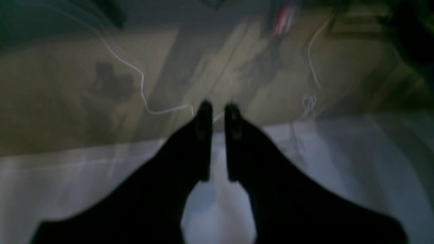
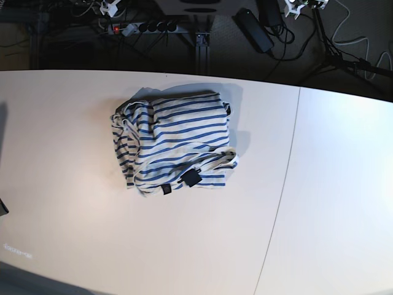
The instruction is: Fold the T-shirt properly
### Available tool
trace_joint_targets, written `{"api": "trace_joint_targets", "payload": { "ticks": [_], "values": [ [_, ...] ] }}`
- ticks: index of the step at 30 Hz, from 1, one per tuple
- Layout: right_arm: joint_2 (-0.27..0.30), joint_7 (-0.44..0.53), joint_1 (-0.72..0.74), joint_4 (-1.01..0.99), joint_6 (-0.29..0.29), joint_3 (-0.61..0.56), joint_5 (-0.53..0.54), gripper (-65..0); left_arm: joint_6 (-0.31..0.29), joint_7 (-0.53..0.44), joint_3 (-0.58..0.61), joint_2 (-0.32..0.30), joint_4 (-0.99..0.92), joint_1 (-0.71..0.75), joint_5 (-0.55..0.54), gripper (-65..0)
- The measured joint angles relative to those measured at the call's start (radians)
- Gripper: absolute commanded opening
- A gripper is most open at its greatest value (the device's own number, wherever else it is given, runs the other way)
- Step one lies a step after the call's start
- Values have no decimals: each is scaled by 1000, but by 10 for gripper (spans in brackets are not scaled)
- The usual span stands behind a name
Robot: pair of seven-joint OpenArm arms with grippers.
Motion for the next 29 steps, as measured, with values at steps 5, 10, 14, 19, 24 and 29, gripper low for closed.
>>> {"api": "trace_joint_targets", "payload": {
  "ticks": [5,10,14,19,24,29],
  "values": [
    [-16,-2,152,-53,-41,-32,-47,-650,0,0,43,69,-101,-151,3,-604],
    [-16,-6,247,-52,-64,-32,-84,-650,0,-3,43,79,-114,-230,4,-605],
    [-16,-16,264,-52,-75,-32,-84,-650,0,2,43,79,-114,-273,0,-605],
    [-16,-32,264,-42,-75,-32,-85,-650,0,-30,43,82,-114,-300,-2,-605],
    [-16,-86,269,-39,-75,-32,-71,-650,0,-29,43,81,-114,-299,-1,-605],
    [-16,-85,270,-39,-75,-32,-69,-650,0,-117,43,81,-106,-299,0,-604]
  ]
}}
